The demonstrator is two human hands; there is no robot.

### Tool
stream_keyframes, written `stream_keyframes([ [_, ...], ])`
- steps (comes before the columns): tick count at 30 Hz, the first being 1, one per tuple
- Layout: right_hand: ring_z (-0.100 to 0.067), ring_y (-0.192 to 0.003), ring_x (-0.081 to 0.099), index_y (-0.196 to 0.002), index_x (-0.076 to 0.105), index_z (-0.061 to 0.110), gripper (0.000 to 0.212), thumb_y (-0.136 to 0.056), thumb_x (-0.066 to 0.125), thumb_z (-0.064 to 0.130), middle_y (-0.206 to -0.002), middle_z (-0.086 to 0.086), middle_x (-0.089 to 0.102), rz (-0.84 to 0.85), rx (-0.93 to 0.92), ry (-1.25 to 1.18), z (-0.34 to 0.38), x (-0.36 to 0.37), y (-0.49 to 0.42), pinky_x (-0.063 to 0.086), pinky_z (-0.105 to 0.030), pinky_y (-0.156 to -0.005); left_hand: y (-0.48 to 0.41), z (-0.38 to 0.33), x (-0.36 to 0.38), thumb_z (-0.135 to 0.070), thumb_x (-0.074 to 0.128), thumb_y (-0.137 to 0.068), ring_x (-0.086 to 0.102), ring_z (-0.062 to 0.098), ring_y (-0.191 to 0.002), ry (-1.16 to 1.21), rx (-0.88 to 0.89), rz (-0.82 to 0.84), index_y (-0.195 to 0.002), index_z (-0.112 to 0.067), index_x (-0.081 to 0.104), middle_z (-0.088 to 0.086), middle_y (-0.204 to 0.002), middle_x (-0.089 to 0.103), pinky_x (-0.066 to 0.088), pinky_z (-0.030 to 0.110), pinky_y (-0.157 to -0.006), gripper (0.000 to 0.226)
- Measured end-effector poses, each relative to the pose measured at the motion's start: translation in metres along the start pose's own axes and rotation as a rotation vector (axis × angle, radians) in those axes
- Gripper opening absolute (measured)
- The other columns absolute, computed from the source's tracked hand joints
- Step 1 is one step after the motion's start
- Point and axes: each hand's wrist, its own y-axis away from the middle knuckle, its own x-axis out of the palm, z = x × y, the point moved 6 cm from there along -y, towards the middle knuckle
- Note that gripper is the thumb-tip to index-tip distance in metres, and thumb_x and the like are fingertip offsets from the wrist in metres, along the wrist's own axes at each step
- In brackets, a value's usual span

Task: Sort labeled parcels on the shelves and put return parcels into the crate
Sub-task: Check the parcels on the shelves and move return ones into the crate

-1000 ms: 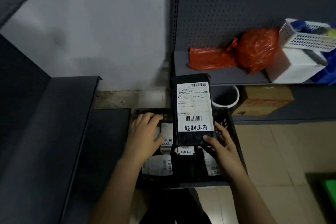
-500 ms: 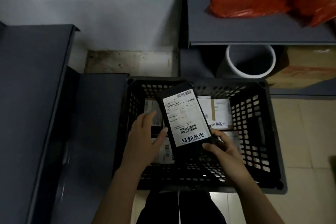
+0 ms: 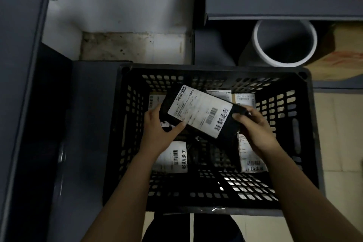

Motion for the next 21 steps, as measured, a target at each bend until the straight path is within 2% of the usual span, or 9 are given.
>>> stream_keyframes([
  [3,-0.014,-0.098,0.066,-0.105,0.062,0.016,0.013,-0.093,0.062,0.01,-0.103,-0.001,0.07,-0.079,-0.04,-0.022,0.005,0.001,-0.02,0.052,-0.023,-0.083,-0.003,0.002,0.015,-0.046,0.079,-0.074,0.033,0.013,-0.131,0.009,-0.037,-0.004,-0.149,-0.021,0.029,0.002,-0.144,0.025,0.032,0.024,-0.101,0.093],
  [6,-0.001,-0.095,0.063,-0.117,0.058,0.016,0.019,-0.099,0.053,0.014,-0.104,0.009,0.067,-0.058,-0.083,0.166,0.006,0.005,-0.039,0.049,-0.008,-0.076,-0.005,0.002,0.029,-0.042,0.079,-0.076,0.033,0.012,-0.129,0.031,-0.058,-0.025,-0.149,-0.02,0.027,0.001,-0.145,0.023,0.03,0.019,-0.097,0.092],
  [7,-0.002,-0.1,0.062,-0.123,0.056,0.015,0.023,-0.1,0.051,0.018,-0.11,0.008,0.066,-0.054,-0.079,0.231,0.005,0.005,-0.044,0.047,-0.008,-0.077,-0.007,0.004,0.034,-0.042,0.078,-0.077,0.032,0.013,-0.132,0.034,-0.069,-0.028,-0.15,-0.019,0.025,0.002,-0.148,0.022,0.029,0.019,-0.098,0.092],
  [9,-0.01,-0.115,0.058,-0.143,0.044,0.019,0.046,-0.099,0.053,0.028,-0.127,0.005,0.062,-0.013,-0.034,0.327,-0.001,0.003,-0.052,0.044,-0.017,-0.089,-0.008,0.007,0.042,-0.043,0.074,-0.081,0.028,0.019,-0.138,0.021,-0.088,-0.028,-0.152,-0.018,0.02,0.006,-0.153,0.017,0.027,0.021,-0.1,0.092],
  [11,-0.01,-0.119,0.057,-0.149,0.032,0.028,0.07,-0.089,0.066,0.038,-0.132,0.008,0.059,0.049,0.014,0.342,-0.006,0.002,-0.052,0.044,-0.024,-0.096,-0.009,0.008,0.046,-0.041,0.071,-0.085,0.027,0.021,-0.14,-0.005,-0.098,-0.052,-0.152,-0.016,0.019,0.007,-0.154,0.016,0.027,0.02,-0.099,0.089],
  [13,-0.005,-0.117,0.054,-0.151,0.021,0.03,0.094,-0.078,0.08,0.032,-0.131,0.017,0.053,0.114,-0.006,0.4,-0.006,0.003,-0.043,0.045,-0.026,-0.098,-0.011,0.007,0.044,-0.04,0.069,-0.086,0.029,0.022,-0.138,-0.055,-0.097,-0.102,-0.15,-0.014,0.022,0.009,-0.152,0.021,0.03,0.023,-0.1,0.084],
  [16,-0.008,-0.12,0.045,-0.154,0.002,0.029,0.122,-0.069,0.087,0.014,-0.134,0.012,0.04,0.153,-0.07,0.58,-0.011,0.002,-0.032,0.04,-0.025,-0.098,-0.015,0.005,0.042,-0.04,0.071,-0.084,0.031,0.025,-0.135,-0.103,-0.068,-0.155,-0.146,-0.014,0.033,0.009,-0.145,0.036,0.034,0.038,-0.109,0.077],
  [18,-0.007,-0.12,0.044,-0.155,0.002,0.028,0.124,-0.067,0.088,0.01,-0.133,0.012,0.04,0.142,-0.094,0.634,-0.013,0.0,-0.03,0.039,-0.024,-0.097,-0.015,0.003,0.043,-0.039,0.071,-0.084,0.032,0.024,-0.133,-0.084,-0.06,-0.176,-0.144,-0.014,0.037,0.007,-0.141,0.042,0.035,0.043,-0.109,0.073],
  [21,-0.007,-0.122,0.045,-0.155,0.007,0.027,0.115,-0.072,0.083,0.004,-0.138,0.013,0.041,0.129,-0.12,0.59,-0.005,-0.001,-0.035,0.042,-0.028,-0.101,-0.01,-0.002,0.047,-0.038,0.069,-0.086,0.026,0.019,-0.136,-0.074,-0.051,-0.205,-0.146,-0.014,0.034,0.004,-0.146,0.039,0.029,0.032,-0.108,0.073],
])
